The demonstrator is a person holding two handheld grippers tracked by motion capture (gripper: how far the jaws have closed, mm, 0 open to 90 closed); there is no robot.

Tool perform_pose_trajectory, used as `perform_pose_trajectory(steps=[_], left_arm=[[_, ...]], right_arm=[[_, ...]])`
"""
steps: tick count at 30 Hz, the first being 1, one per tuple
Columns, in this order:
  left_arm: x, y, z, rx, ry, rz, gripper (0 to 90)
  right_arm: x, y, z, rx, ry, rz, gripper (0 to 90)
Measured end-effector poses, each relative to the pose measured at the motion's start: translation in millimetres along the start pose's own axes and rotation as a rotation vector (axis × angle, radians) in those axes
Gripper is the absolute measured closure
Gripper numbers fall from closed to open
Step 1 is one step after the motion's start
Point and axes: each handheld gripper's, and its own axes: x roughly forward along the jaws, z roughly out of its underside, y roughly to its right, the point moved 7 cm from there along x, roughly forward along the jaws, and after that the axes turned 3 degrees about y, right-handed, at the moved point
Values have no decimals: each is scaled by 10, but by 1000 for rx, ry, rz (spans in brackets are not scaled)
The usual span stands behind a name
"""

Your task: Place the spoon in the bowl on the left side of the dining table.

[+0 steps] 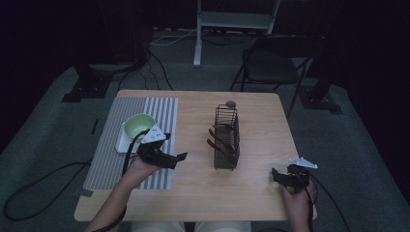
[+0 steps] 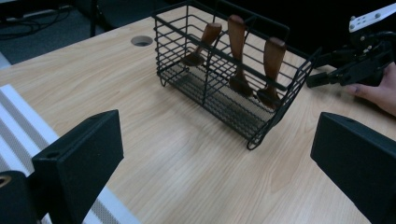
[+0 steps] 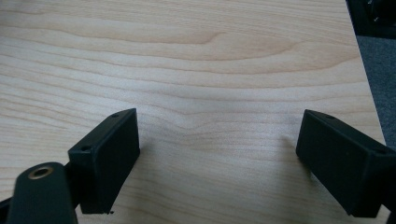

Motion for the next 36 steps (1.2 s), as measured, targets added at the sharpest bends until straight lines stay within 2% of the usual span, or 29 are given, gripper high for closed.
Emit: perform_pose_trajectory(steps=[2,3,11,12,14,15,20,27,30,36], left_arm=[[0,0,0,0,0,0,23],[69,9,-73,2,-1,6,23],[195,36,-226,14,10,14,51],[209,33,-243,20,8,1,51],[209,33,-243,20,8,1,51],[264,36,-300,23,5,2,51],[337,44,-375,31,11,3,51],[436,25,-453,13,13,17,52],[500,34,-512,32,17,11,84],[648,24,-602,27,6,17,87]], right_arm=[[0,0,0,0,0,0,127],[0,0,0,0,0,0,127],[0,2,-1,-2,1,0,127],[0,2,-1,-2,1,0,127],[0,1,-1,-1,0,0,127],[0,1,-1,-2,1,0,127],[0,1,-1,-2,1,0,127],[0,1,-1,-1,1,0,127],[1,1,-1,-1,1,0,127],[0,0,-1,-2,1,-1,128]])
